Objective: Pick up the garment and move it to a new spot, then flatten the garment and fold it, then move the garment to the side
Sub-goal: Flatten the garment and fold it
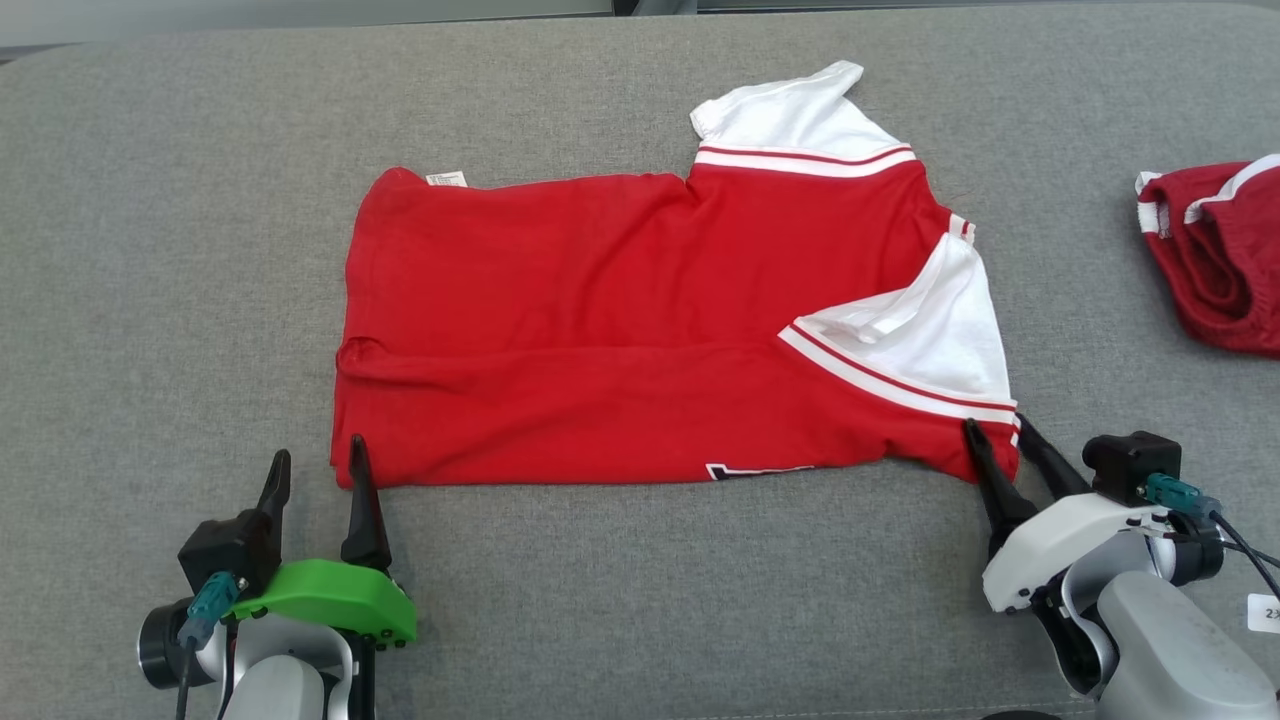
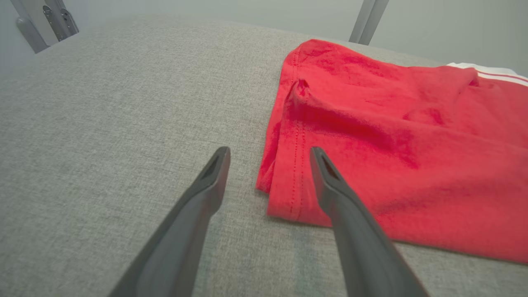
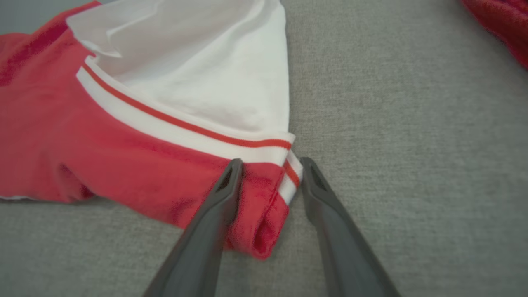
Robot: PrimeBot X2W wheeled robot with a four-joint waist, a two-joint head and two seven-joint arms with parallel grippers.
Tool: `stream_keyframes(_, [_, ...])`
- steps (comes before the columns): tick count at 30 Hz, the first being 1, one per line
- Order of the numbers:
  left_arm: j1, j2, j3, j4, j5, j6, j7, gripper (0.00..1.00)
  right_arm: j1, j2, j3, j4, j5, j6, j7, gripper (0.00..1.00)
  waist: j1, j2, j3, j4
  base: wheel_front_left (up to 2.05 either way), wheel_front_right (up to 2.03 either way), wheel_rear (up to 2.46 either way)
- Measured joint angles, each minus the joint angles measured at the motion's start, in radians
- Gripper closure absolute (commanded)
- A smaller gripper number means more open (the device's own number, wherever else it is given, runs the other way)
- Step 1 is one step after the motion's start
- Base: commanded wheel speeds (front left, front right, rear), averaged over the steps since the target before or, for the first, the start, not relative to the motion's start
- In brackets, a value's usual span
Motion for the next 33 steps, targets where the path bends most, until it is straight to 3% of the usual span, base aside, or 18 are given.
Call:
stream_keyframes(7, [0.000, 0.000, 0.010, 0.001, -0.001, 0.000, 0.000, 0.00, -0.017, -0.019, 0.029, -0.003, 0.043, 0.002, 0.002, 1.00, 0.0000, 0.0000, 0.001, 0.002, 0.00, 0.00, 0.00])
stream_keyframes(23, [-0.073, 0.000, 0.021, 0.141, -0.036, -0.072, 0.000, 0.00, -0.042, -0.061, 0.045, -0.071, 0.069, 0.001, 0.007, 1.00, 0.0000, 0.0000, 0.026, -0.027, 0.00, 0.00, 0.00])
stream_keyframes(25, [-0.081, 0.000, 0.016, 0.157, -0.052, -0.084, 0.000, 0.51, -0.042, -0.062, 0.049, -0.072, 0.076, 0.001, 0.007, 1.00, 0.0000, 0.0000, 0.028, -0.029, 0.00, 0.00, 0.00])
stream_keyframes(26, [-0.083, 0.000, 0.012, 0.165, -0.058, -0.091, 0.000, 0.67, -0.042, -0.062, 0.050, -0.072, 0.078, 0.001, 0.007, 1.00, 0.0000, 0.0000, 0.028, -0.029, 0.00, 0.00, 0.00])
stream_keyframes(27, [-0.085, 0.000, 0.009, 0.171, -0.059, -0.095, -0.001, 0.95, -0.042, -0.063, 0.050, -0.073, 0.081, 0.001, 0.007, 1.00, 0.0000, 0.0000, 0.028, -0.029, 0.00, 0.00, 0.00])
stream_keyframes(28, [-0.089, 0.000, 0.007, 0.177, -0.060, -0.097, -0.001, 1.00, -0.042, -0.063, 0.050, -0.073, 0.084, 0.001, 0.007, 1.00, 0.0000, 0.0000, 0.028, -0.028, 0.00, 0.00, 0.00])
stream_keyframes(33, [-0.097, 0.001, 0.004, 0.200, -0.070, -0.108, -0.001, 1.00, -0.043, -0.064, 0.050, -0.072, 0.092, 0.001, 0.007, 1.00, 0.0000, 0.0000, 0.024, -0.025, 0.00, 0.00, 0.00])
